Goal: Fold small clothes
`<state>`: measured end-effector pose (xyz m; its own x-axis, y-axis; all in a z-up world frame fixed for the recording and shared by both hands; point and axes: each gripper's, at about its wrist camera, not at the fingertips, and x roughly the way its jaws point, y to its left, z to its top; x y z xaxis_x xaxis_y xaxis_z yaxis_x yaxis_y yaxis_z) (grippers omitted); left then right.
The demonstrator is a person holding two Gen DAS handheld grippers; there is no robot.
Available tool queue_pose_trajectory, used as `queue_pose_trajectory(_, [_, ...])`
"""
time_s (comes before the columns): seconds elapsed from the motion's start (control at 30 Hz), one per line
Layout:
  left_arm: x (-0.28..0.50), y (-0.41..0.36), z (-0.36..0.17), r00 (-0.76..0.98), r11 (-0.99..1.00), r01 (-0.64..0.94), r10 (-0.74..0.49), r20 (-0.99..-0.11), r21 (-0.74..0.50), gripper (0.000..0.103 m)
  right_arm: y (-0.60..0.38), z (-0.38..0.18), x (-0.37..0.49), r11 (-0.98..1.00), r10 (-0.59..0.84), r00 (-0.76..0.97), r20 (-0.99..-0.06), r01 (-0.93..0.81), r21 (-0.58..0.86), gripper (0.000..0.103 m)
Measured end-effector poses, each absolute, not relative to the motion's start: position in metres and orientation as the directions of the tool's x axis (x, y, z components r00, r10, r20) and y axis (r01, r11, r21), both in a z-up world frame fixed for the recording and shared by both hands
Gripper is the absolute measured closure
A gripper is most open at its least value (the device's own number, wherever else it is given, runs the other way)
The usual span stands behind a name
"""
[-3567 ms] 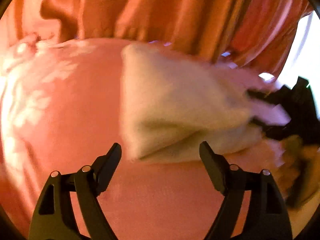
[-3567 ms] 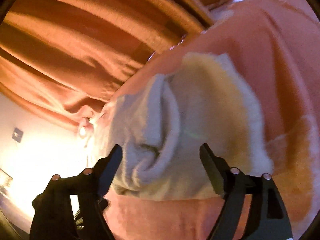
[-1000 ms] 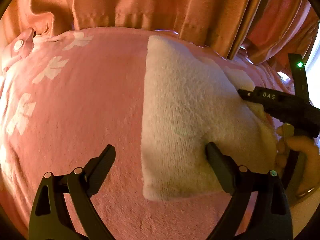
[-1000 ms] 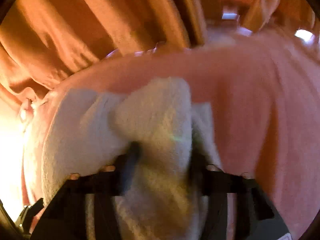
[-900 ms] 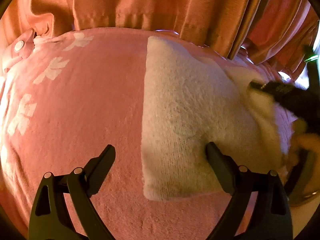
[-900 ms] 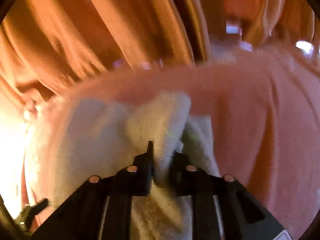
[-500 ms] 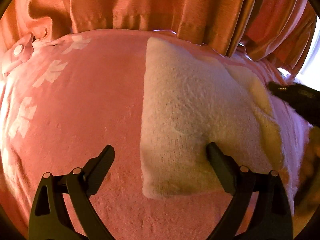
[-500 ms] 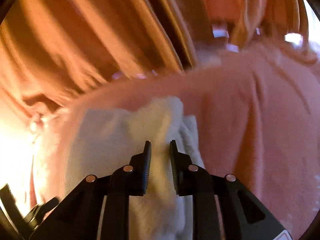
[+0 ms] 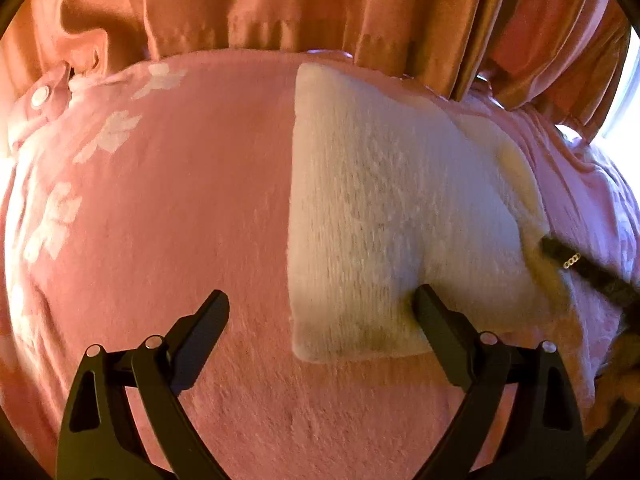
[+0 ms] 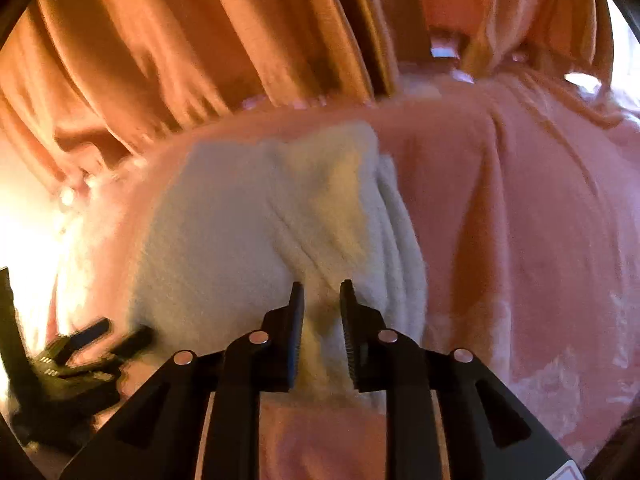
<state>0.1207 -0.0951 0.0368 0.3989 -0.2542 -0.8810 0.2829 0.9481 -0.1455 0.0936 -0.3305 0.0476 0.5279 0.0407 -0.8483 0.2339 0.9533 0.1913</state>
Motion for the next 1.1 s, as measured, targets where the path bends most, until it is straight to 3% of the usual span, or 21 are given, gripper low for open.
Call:
queue_pose_trajectory(0.1, [0.118, -0.095, 0.034, 0.367, 0.943, 0.285, -0.271, -0.890, -0.170, 0.012, -0.333, 0.024, 0.096, 0.951, 0.046, 0.486, -0.873, 0.247, 0.187, 0.085])
queue_pose_trajectory(0.17, [0.117, -0.090, 0.039, 0.363, 0.937, 0.285, -0.303, -0.881, -0.205, 0.012, -0.334, 0.044, 0.093, 0.947, 0.052, 0.513, -0.857, 0.247, 0.206, 0.077])
queue_pose_trajectory(0.2, [0.118, -0.088, 0.041, 0.362, 0.934, 0.283, -0.316, -0.877, -0.219, 0.012, -0.336, 0.053, 0.087, 0.939, 0.056, 0.546, -0.836, 0.255, 0.230, 0.070])
queue_pose_trajectory(0.23, [0.120, -0.085, 0.044, 0.361, 0.927, 0.282, -0.340, -0.869, -0.245, 0.009, -0.339, 0.061, 0.081, 0.931, 0.055, 0.575, -0.816, 0.266, 0.250, 0.042])
queue_pose_trajectory(0.27, [0.127, -0.079, 0.047, 0.358, 0.916, 0.275, -0.379, -0.853, -0.291, 0.007, -0.350, 0.066, 0.081, 0.921, 0.038, 0.606, -0.795, 0.287, 0.263, 0.023])
queue_pose_trajectory(0.3, [0.133, -0.078, 0.048, 0.356, 0.909, 0.270, -0.401, -0.844, -0.318, 0.005, -0.357, 0.067, 0.081, 0.915, 0.018, 0.619, -0.786, 0.307, 0.263, 0.020])
queue_pose_trajectory(0.4, [0.163, -0.071, 0.038, 0.305, 0.873, 0.219, -0.485, -0.820, -0.435, 0.005, -0.374, 0.046, 0.100, 0.906, 0.023, 0.554, -0.832, 0.340, 0.251, 0.019])
queue_pose_trajectory(0.5, [0.195, -0.066, 0.006, 0.214, 0.839, 0.101, -0.543, -0.812, -0.535, 0.005, -0.383, 0.013, 0.115, 0.863, 0.182, 0.506, -0.843, 0.329, 0.384, 0.019])
queue_pose_trajectory(0.6, [0.207, -0.064, -0.017, 0.163, 0.761, 0.023, -0.642, -0.749, -0.648, 0.005, -0.383, -0.008, 0.123, 0.811, 0.270, 0.486, -0.832, 0.351, 0.468, 0.017])
queue_pose_trajectory(0.7, [0.211, -0.076, -0.017, 0.176, 0.732, 0.071, -0.678, -0.714, -0.678, 0.005, -0.385, -0.011, 0.126, 0.781, 0.302, 0.506, -0.808, 0.355, 0.514, 0.015])
queue_pose_trajectory(0.73, [0.213, -0.083, -0.019, 0.151, 0.714, 0.091, -0.699, -0.699, -0.695, 0.005, -0.382, -0.011, 0.127, 0.779, 0.305, 0.505, -0.807, 0.355, 0.516, 0.019])
queue_pose_trajectory(0.8, [0.214, -0.099, -0.019, 0.107, 0.693, 0.100, -0.721, -0.685, -0.714, 0.005, -0.380, -0.007, 0.131, 0.772, 0.331, 0.512, -0.793, 0.336, 0.539, 0.036])
queue_pose_trajectory(0.87, [0.210, -0.113, -0.006, 0.113, 0.682, 0.154, -0.731, -0.673, -0.715, 0.006, -0.378, 0.006, 0.128, 0.772, 0.348, 0.540, -0.766, 0.299, 0.561, 0.064])
queue_pose_trajectory(1.0, [0.203, -0.120, 0.034, 0.138, 0.586, 0.216, -0.810, -0.570, -0.781, 0.033, -0.362, 0.053, 0.120, 0.811, 0.345, 0.610, -0.713, 0.189, 0.554, 0.069])
queue_pose_trajectory(1.1, [0.200, -0.118, 0.064, 0.141, 0.534, 0.239, -0.846, -0.515, -0.811, 0.036, -0.345, 0.107, 0.107, 0.861, 0.293, 0.693, -0.659, 0.107, 0.496, 0.069])
